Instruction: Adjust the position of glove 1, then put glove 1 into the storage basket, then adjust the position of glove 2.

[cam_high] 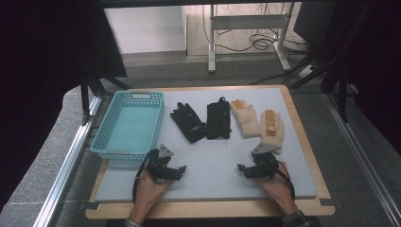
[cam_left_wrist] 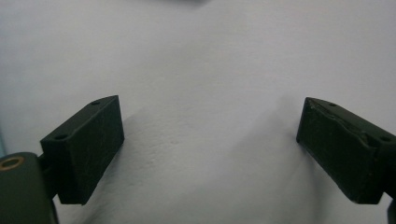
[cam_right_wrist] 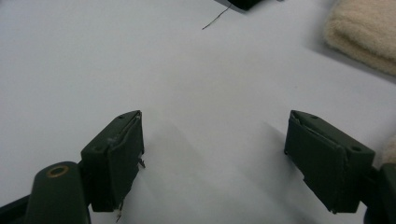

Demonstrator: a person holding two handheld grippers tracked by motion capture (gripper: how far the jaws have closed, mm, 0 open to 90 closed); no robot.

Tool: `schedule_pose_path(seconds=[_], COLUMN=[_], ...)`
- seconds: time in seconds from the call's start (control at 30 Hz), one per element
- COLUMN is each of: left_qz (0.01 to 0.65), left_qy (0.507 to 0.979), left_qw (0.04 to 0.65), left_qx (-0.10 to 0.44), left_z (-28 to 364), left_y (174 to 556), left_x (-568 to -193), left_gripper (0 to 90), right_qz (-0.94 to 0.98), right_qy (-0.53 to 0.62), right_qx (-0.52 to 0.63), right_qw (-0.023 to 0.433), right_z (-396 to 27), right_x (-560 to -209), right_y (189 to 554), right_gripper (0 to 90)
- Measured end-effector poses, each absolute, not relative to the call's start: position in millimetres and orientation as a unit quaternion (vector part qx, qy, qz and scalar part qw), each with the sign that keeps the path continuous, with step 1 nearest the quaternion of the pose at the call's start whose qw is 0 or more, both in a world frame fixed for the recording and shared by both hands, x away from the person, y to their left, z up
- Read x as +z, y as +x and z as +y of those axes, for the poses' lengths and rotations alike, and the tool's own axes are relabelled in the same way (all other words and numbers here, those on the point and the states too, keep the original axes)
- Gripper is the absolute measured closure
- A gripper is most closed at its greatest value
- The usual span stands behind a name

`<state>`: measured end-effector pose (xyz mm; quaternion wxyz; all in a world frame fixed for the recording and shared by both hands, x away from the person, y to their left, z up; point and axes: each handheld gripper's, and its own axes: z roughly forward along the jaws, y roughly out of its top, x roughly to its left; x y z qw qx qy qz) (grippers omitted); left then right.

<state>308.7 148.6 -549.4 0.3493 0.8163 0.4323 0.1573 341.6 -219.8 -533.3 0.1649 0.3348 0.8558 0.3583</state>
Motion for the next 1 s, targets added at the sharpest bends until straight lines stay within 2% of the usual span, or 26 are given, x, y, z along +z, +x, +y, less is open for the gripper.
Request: schedule_pose_path(seconds=[0.37,1.0], left_qz=[0.42,0.422], left_qy=[0.824,0.822], left_qw=[0.348,0.35], left_qx=[0.153,0.151], left_z=[143.5,143.5], left_y=[302.9,302.1], left_x=[-549.3,-549.5], left_gripper=[6.3,6.5], right_qz=[0.86,0.86], right_qy=[0.328,0.331], right_qx=[0.356,0.356], right_qw=[0.159,0.156], right_z=[-219.1,-219.2], right_x=[-533.8,-533.4], right_y=[341.7,342.2], right_gripper=[14.4,14.8])
